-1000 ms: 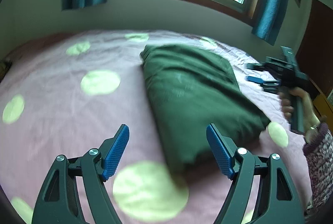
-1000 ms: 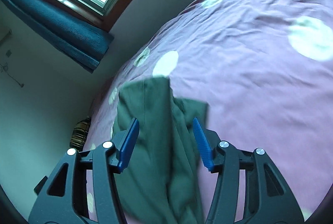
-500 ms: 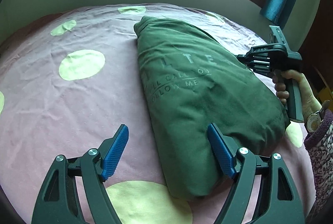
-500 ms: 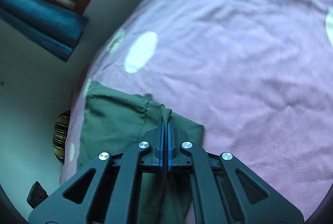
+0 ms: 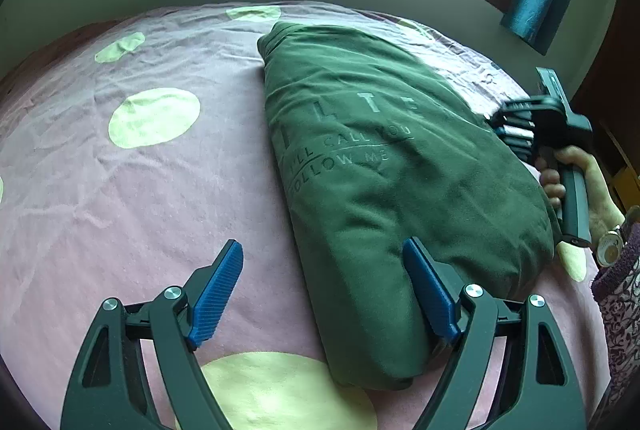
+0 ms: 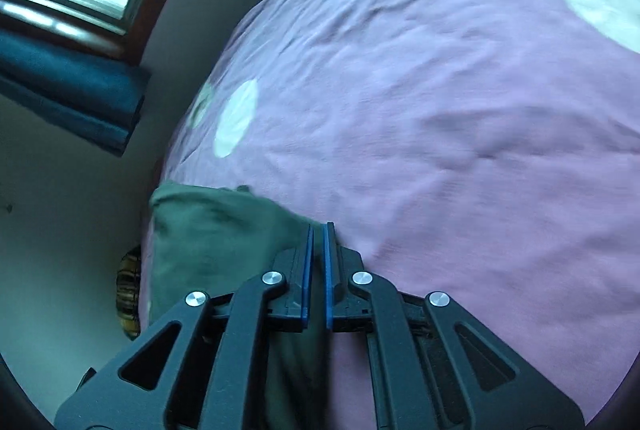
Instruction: Fold small clothes
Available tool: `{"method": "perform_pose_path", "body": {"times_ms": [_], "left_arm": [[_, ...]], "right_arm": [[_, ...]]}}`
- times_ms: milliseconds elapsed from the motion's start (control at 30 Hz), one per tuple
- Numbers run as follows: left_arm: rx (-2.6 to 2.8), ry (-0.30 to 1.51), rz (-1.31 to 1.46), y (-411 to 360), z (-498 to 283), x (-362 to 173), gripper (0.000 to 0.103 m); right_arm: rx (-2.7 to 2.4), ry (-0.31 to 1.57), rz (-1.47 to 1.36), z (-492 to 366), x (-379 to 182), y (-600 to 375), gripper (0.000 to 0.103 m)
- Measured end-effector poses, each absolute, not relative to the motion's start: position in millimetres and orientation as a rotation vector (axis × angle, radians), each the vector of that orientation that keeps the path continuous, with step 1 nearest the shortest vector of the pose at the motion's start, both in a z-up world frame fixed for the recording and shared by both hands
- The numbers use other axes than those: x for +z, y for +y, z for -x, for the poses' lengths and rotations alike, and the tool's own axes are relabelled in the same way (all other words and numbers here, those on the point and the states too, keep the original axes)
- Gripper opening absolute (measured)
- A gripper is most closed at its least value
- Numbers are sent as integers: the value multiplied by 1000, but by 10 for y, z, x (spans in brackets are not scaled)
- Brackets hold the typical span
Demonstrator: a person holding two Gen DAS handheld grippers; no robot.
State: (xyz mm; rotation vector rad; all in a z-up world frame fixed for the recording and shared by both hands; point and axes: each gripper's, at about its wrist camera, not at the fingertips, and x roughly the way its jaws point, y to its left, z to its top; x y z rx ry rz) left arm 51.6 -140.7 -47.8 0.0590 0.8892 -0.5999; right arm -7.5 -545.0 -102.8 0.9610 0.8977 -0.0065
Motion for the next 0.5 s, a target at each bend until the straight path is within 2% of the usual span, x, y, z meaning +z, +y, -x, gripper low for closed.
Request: {"method": "perform_pose_path", "body": {"times_ms": [33,100,133,200,267,367,500], "left_arm": [[-607,882,-59,-1399,-511,-466,82],[-631,877,-45,-1365,-505,-428,82],[-655,883,-18,-1329,-513,-400,81],[-721,891,66,-1216,-549,-319,81],[-756,883,121,-1135,-607,-257,82],[-776,910,168,-1088,-843,-273,82],[-771,1001,230,-1168,-1335,-500,82]], "right_arm": [[7,888,-993,138,-1044,-5494,10],[35,845,-1063,320,-1058,-5586,33],[58,817,-1091,416,-1048,-5623,38],[80,784,-1112,537,-1018,-5653,57],[106,761,-1128,606,-995,-5664,66],[134,795,-1091,512,-973,-5586,73],[194,859,-1037,220,-997,-5379,76]]}}
